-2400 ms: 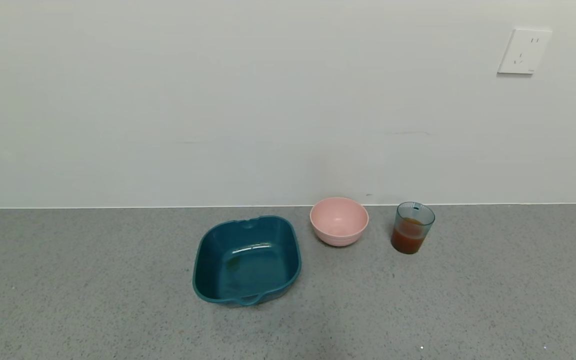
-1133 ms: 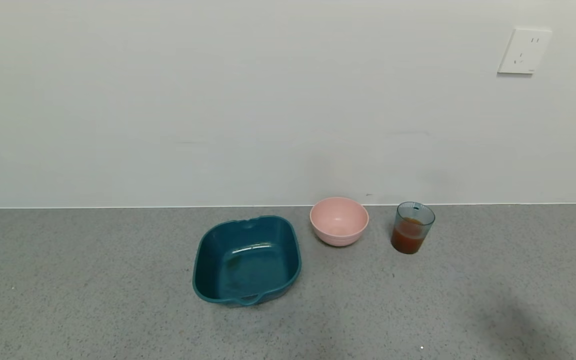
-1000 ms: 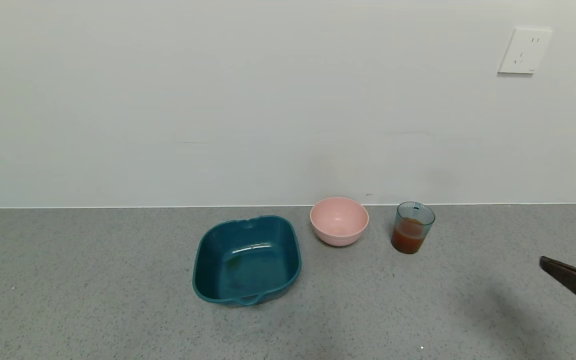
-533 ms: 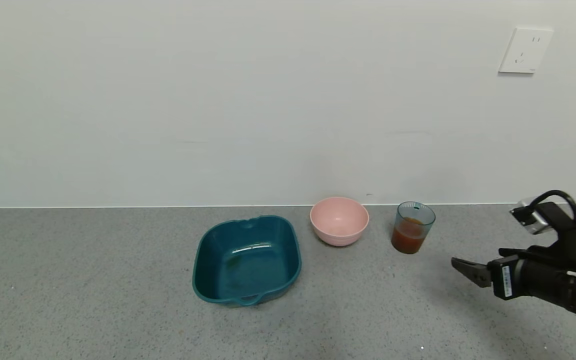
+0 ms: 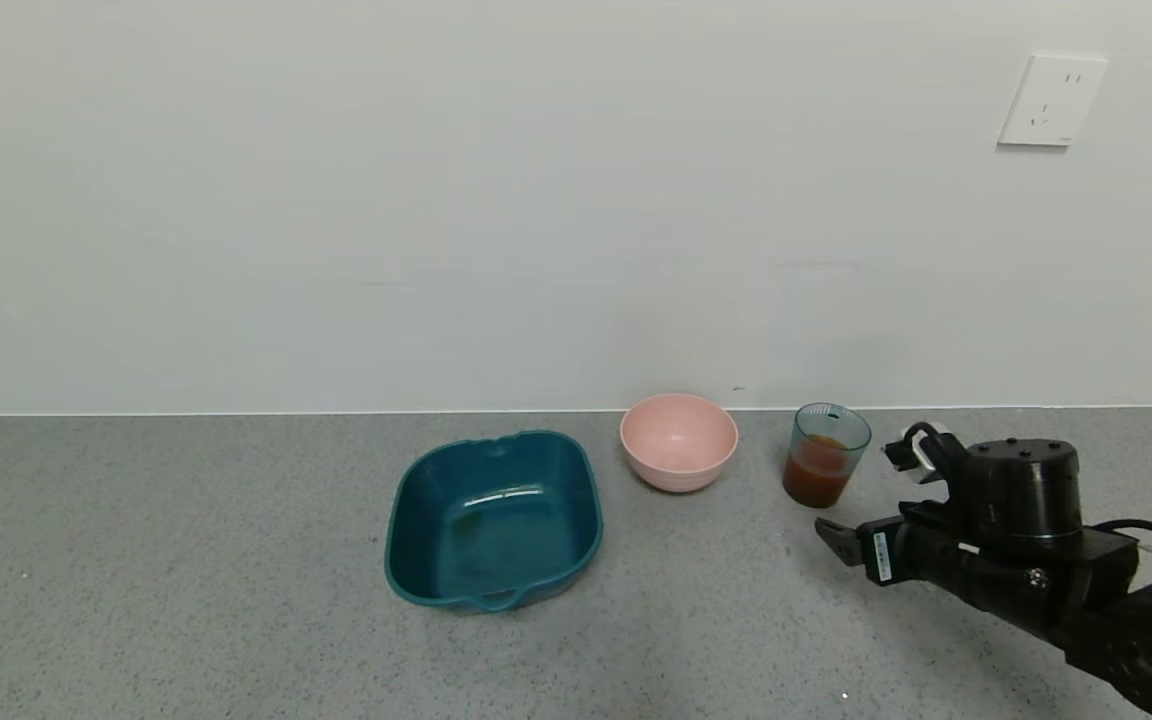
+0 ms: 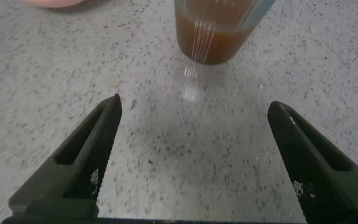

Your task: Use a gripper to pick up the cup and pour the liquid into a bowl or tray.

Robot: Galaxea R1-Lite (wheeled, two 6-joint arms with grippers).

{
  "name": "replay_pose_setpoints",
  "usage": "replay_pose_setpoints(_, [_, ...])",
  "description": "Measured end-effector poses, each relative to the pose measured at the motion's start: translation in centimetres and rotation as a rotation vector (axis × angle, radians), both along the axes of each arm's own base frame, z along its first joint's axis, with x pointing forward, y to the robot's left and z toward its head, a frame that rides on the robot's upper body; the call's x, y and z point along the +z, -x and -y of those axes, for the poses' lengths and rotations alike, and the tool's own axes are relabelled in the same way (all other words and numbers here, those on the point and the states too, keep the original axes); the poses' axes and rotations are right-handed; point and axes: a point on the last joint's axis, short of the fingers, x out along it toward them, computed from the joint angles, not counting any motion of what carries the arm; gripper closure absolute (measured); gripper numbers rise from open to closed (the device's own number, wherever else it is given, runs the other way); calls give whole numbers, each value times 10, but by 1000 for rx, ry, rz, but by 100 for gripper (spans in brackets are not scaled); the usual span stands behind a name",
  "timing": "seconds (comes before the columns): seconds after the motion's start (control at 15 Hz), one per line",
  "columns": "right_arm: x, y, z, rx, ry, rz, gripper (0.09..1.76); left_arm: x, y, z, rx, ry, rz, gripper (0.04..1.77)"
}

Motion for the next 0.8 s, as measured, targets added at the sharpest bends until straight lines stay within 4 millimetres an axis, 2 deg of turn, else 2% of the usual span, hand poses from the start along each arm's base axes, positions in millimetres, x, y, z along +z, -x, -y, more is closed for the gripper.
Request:
replay_pose_setpoints(0.4, [-26, -35, -7, -65, -6, 72, 14, 0, 0, 0, 0, 0, 0, 9])
replay_pose_setpoints(0.8, [-34, -57, -10, -108, -41, 136, 14, 0, 0, 0, 0, 0, 0, 9])
